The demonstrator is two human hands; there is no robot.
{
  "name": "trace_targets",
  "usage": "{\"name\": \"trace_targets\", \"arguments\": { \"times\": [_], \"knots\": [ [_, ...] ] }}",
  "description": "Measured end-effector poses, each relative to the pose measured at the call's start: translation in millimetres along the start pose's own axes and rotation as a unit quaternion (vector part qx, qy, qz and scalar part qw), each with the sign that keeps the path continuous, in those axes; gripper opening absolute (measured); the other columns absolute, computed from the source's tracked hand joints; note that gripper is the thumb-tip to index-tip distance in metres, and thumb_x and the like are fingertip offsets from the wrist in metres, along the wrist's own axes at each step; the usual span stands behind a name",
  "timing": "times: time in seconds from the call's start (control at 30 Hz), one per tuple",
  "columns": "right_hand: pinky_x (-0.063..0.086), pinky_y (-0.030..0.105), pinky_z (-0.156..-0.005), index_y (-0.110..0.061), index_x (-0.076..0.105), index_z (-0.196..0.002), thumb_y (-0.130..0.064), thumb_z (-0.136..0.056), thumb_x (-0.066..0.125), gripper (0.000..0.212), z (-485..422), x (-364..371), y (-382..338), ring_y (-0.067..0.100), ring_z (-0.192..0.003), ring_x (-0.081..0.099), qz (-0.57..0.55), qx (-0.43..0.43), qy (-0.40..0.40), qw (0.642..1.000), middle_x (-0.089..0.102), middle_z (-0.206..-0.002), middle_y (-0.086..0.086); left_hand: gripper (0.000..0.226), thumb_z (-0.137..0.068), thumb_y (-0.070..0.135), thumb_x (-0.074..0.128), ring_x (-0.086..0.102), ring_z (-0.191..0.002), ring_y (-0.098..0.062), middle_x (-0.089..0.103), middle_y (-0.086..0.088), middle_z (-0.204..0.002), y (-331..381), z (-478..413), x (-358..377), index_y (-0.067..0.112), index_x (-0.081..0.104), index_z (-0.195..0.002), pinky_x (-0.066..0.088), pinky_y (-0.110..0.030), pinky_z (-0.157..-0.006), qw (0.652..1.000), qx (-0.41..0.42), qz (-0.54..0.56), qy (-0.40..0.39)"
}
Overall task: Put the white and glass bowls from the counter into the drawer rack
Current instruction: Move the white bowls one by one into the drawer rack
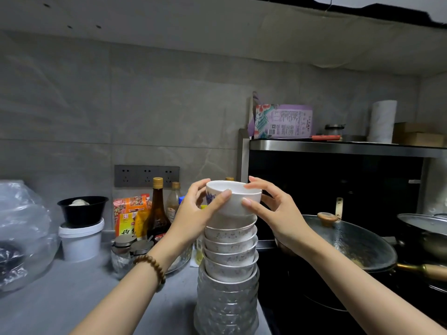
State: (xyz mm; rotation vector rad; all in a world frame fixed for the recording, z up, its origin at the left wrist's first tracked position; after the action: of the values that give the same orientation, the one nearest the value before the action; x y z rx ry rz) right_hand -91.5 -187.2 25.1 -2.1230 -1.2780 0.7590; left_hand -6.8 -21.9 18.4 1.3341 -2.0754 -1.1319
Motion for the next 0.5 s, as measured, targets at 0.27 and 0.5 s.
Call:
{"name": "trace_targets", "arguments": {
  "times": [0.27,0.5],
  "knots": [
    [0.053,0.029,-0.091,-0.023,0.064,-0.076,-0.051,-0.058,0.077,0.036,14.3,-7.1,-33.4,0.012,-0.112,0.063,-0.033,-0.013,0.024,0.999,0.061,-0.127,-0.009,0.074,-0.062,0.065,0.063,0.053,-0.111,0.004,0.054,0.014,-0.121,28.6,14.2,13.6,0.034,0.041,-0.125,0.047,-0.008,-0.081,0.998,0.050,0.023,-0.006],
    [0.053,0.016,-0.073,-0.007,0.057,-0.080,-0.011,-0.078,0.071,0.014,27.6,5.1,-27.7,0.002,-0.092,0.068,-0.085,0.018,0.041,0.995,0.064,-0.120,-0.005,0.078,-0.076,0.068,0.037,0.029,-0.139,-0.013,0.030,0.010,-0.151,23.1,27.2,-2.7,0.040,0.019,-0.146,0.027,-0.035,-0.111,0.994,0.006,-0.057,-0.090]
  ]
}}
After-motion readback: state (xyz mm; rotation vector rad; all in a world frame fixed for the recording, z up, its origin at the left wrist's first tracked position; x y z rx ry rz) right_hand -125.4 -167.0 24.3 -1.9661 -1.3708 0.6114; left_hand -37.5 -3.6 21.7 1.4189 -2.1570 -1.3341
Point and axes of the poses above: each hand's wrist, its own z-axis away from the middle knuckle, its own x-axis out of the palm, y = z × x, the point moved 1 cm from there along -z, towards the middle knuckle
